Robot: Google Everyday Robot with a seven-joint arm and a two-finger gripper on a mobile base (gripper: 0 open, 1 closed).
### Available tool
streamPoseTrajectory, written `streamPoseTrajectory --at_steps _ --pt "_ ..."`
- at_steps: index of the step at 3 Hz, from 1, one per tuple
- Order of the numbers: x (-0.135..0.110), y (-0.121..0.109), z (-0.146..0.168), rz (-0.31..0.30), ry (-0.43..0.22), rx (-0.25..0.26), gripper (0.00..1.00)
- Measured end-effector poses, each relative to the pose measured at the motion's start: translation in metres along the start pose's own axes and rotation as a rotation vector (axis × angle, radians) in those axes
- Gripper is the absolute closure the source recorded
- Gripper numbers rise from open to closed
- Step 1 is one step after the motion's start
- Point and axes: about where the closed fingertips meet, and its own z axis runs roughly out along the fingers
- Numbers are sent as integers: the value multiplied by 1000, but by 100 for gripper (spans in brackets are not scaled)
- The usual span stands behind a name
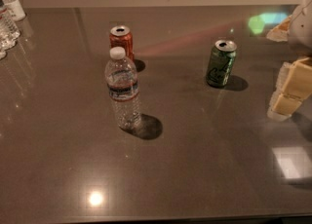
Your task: Move green can near water bottle
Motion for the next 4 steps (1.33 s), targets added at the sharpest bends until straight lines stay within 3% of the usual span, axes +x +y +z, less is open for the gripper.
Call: streamPoseTrajectory --at_steps 2,4 --pt "-1 -14 0 16 -38 15 0" --pt "2 -67 22 89 -167 49 0"
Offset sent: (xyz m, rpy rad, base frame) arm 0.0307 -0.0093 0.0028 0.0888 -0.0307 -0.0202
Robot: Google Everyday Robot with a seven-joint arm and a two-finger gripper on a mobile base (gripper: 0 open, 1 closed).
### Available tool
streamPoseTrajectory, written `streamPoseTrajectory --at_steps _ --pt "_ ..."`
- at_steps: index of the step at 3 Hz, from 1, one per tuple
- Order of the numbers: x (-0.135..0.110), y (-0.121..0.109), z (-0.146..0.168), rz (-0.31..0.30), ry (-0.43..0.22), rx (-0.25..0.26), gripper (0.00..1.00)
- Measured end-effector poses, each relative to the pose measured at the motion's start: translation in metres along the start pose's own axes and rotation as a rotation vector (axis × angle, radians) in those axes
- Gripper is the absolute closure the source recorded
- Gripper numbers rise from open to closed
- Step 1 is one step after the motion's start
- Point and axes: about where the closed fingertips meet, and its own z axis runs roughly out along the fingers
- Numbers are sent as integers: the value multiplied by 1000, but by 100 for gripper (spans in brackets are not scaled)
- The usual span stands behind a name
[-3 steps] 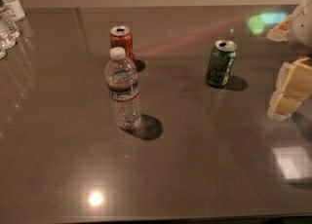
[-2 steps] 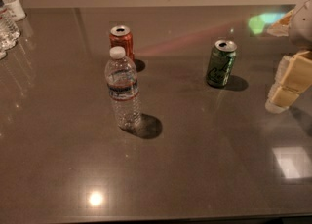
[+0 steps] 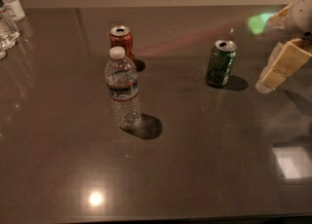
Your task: Move green can near water bottle
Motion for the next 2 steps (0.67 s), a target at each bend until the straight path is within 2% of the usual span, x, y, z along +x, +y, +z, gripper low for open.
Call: streamPoseTrajectory --at_steps 2 --pt "-12 -50 41 53 -96 73 0"
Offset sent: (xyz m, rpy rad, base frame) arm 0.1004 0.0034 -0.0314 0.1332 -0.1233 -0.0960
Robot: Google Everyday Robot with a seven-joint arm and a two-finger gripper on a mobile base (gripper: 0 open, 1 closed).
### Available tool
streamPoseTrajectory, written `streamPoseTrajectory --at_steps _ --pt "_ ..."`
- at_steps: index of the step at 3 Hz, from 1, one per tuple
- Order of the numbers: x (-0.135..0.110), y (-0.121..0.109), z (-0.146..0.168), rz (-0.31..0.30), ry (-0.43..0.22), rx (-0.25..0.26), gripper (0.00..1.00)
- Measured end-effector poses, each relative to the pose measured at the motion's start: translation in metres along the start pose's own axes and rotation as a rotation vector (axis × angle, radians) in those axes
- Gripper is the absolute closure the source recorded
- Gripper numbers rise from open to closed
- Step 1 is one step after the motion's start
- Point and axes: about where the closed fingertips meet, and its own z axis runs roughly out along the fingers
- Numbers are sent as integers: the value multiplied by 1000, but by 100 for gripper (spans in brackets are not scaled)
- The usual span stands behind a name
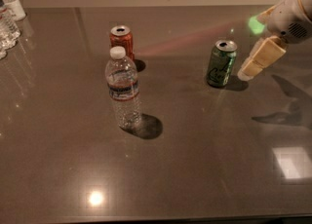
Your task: Move green can near water bottle
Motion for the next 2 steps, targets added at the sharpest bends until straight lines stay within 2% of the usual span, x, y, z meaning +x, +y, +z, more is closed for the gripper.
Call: streamPoseTrajectory --at_steps 1,2 --pt "-4 -16 22 52 -41 12 0" --pt "-5 -27 44 109 -80 -4 0"
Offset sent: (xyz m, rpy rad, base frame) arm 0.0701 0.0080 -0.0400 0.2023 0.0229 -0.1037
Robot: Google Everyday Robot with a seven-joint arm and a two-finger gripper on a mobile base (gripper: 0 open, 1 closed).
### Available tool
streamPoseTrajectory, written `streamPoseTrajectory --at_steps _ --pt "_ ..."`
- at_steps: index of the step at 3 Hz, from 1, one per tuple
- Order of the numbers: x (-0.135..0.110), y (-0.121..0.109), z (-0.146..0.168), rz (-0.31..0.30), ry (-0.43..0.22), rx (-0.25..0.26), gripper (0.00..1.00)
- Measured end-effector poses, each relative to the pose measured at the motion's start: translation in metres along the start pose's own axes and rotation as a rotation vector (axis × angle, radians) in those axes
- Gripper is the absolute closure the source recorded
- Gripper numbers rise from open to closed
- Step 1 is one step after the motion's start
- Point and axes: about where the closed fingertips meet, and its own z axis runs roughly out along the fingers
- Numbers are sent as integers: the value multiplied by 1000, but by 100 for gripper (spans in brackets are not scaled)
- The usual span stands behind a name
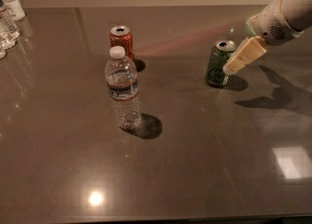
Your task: Move green can near water bottle
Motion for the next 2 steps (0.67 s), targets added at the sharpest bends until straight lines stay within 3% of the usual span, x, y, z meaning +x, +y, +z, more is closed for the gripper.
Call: streamPoseTrajectory --at_steps 2 --pt "-8 -3 31 88 -59 -69 0"
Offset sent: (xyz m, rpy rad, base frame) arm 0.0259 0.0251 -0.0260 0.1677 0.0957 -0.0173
